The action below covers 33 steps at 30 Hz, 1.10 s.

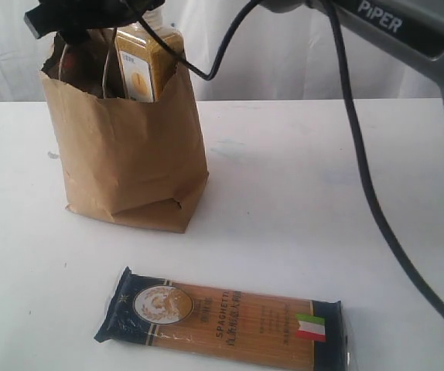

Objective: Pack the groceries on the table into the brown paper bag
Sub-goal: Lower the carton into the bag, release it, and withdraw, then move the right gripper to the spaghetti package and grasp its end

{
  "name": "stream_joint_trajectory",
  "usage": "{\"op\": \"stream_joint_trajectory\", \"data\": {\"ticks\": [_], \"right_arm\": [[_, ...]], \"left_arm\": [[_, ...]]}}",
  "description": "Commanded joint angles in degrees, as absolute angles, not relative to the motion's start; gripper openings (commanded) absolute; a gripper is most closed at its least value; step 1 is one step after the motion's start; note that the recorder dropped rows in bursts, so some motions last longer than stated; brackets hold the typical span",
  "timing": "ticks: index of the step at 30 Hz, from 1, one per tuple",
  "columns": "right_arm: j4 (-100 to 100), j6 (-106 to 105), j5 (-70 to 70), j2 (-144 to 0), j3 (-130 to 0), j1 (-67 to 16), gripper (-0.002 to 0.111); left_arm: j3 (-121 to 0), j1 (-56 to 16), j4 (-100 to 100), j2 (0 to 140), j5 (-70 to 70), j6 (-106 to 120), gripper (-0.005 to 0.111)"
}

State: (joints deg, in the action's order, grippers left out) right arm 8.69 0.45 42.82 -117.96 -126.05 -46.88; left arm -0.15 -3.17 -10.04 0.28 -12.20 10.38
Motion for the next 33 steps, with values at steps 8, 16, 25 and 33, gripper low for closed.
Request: {"op": "stream_joint_trajectory", "data": {"ticks": [8, 16, 25, 33], "right_arm": [[13.5, 0.0, 43.0, -113.4, -126.6, -46.9, 0.068], [16.3, 0.0, 46.5, -110.7, -126.6, -46.9, 0.068], [17.3, 0.6, 51.5, -101.6, -117.5, -46.9, 0.068], [16.9, 4.9, 49.3, -72.9, -83.2, -51.1, 0.068]], "left_arm": [[0.0, -3.0, -10.1, 0.0, -12.0, 10.4, 0.000], [0.0, -3.0, -10.1, 0.0, -12.0, 10.4, 0.000], [0.0, -3.0, -10.1, 0.0, -12.0, 10.4, 0.000], [0.0, -3.0, -10.1, 0.0, -12.0, 10.4, 0.000]]}}
